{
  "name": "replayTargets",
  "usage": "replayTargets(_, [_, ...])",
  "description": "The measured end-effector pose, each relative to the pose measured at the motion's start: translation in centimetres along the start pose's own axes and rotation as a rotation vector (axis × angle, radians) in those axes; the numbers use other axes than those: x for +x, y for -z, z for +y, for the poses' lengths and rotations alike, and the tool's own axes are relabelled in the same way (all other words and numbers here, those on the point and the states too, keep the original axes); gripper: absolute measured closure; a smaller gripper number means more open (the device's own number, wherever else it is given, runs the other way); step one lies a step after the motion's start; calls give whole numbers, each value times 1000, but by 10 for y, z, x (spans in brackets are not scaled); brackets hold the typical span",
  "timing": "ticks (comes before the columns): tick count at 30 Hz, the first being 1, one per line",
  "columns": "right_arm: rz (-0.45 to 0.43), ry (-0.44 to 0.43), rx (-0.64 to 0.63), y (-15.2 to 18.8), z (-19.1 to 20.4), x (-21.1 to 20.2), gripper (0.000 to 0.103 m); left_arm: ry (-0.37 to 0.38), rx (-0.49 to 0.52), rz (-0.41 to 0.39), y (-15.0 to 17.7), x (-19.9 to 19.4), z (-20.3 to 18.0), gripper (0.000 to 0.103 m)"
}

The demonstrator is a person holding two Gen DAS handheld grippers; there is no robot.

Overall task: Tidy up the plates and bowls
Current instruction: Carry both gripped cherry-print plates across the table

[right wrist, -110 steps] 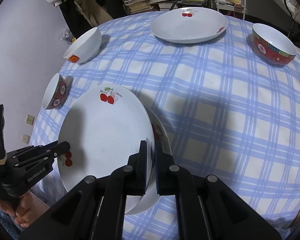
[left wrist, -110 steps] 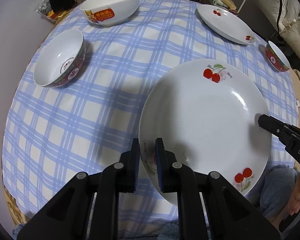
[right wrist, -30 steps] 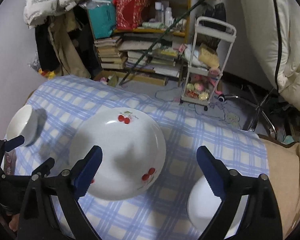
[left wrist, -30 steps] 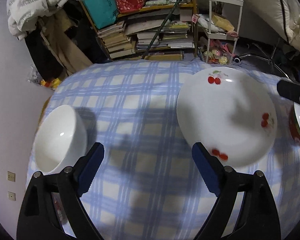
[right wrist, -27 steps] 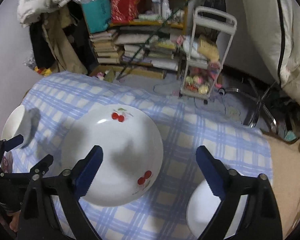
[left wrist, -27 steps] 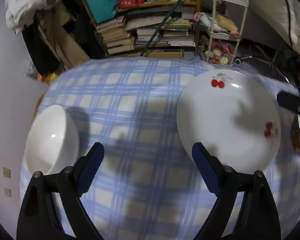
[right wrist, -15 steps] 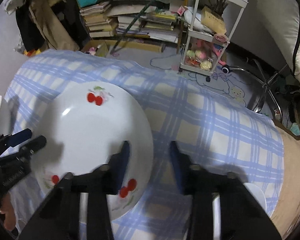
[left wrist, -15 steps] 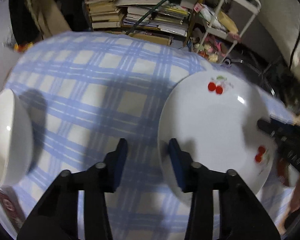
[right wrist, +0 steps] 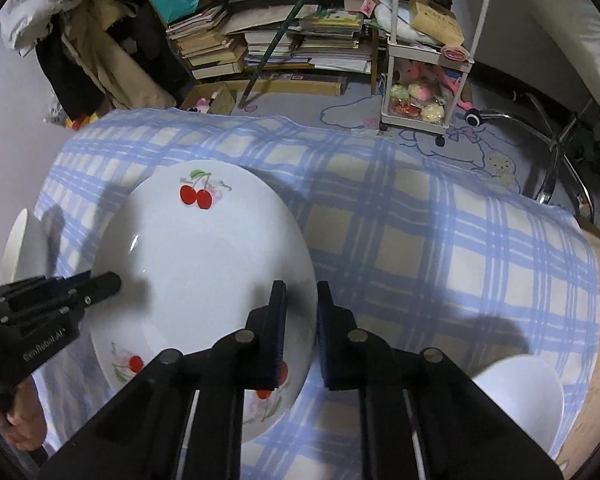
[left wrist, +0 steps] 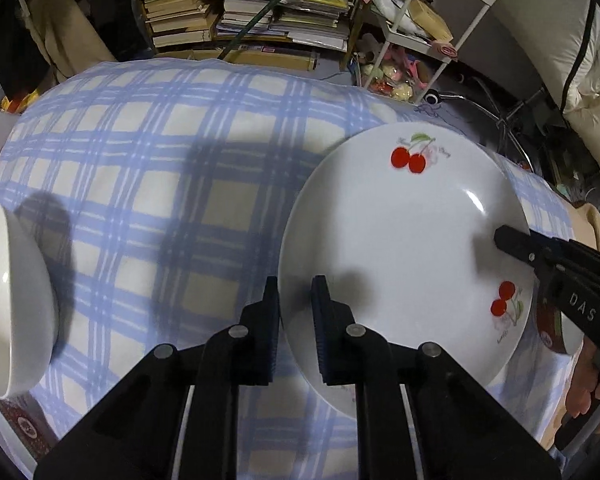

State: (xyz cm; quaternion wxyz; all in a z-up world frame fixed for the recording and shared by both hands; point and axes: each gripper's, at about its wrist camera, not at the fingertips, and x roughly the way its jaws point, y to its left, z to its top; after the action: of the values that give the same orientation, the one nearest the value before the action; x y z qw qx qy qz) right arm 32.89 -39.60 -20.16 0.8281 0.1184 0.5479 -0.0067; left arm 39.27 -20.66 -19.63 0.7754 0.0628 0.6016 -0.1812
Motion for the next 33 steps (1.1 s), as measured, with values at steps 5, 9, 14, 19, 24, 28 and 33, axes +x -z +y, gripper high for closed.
replayTargets(5, [-21, -10, -3, 7, 10, -20, 88, -9, 24, -10, 15, -21, 2, 88])
replayTargets(9, [-37, -21, -3, 17, 17, -39, 88, -7, 44, -34, 29, -46, 3, 88])
replayTargets(14, [-55, -42, 0, 31, 26, -62, 88, -8, 52, -62, 44, -76, 6, 88])
replayTargets(19, [-71, -62, 15, 47, 36, -82, 88, -19, 49, -89, 61, -102, 7, 88])
replayTargets(24, [-93, -60, -15, 67, 53, -103, 88, -38, 44, -109, 85, -124, 11, 88])
replayTargets(28, [-106, -66, -32, 83, 66, -113, 88, -51, 37, -118, 105, -138, 17, 88])
replayTargets(33, [-108, -90, -34, 102, 80, -119, 88, -61, 23, -121, 128, -151, 29, 88])
